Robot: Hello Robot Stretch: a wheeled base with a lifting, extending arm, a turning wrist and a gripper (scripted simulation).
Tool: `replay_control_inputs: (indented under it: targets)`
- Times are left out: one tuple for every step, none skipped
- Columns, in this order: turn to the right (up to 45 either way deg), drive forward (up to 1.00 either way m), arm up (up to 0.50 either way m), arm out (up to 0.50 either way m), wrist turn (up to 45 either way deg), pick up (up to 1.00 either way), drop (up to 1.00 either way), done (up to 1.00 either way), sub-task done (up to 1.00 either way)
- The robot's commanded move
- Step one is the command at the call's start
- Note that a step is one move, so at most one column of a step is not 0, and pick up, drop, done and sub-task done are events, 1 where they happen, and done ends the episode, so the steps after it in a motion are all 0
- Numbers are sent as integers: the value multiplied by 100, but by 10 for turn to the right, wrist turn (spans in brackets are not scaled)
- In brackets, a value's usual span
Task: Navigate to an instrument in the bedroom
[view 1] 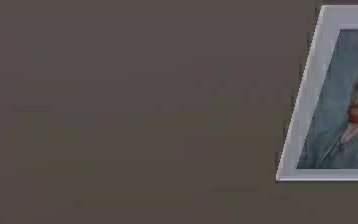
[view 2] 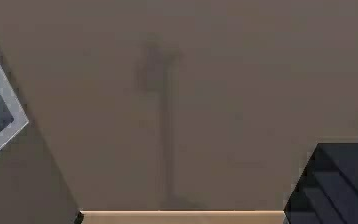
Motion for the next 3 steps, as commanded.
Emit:
replay_control_inputs:
  targets:
    - [-450, 0, 0, 0, 0, 0, 0, 0, 0]
    - [-450, 0, 0, 0, 0, 0, 0, 0, 0]
    - [-60, 0, 0, 0, 0, 0, 0, 0, 0]
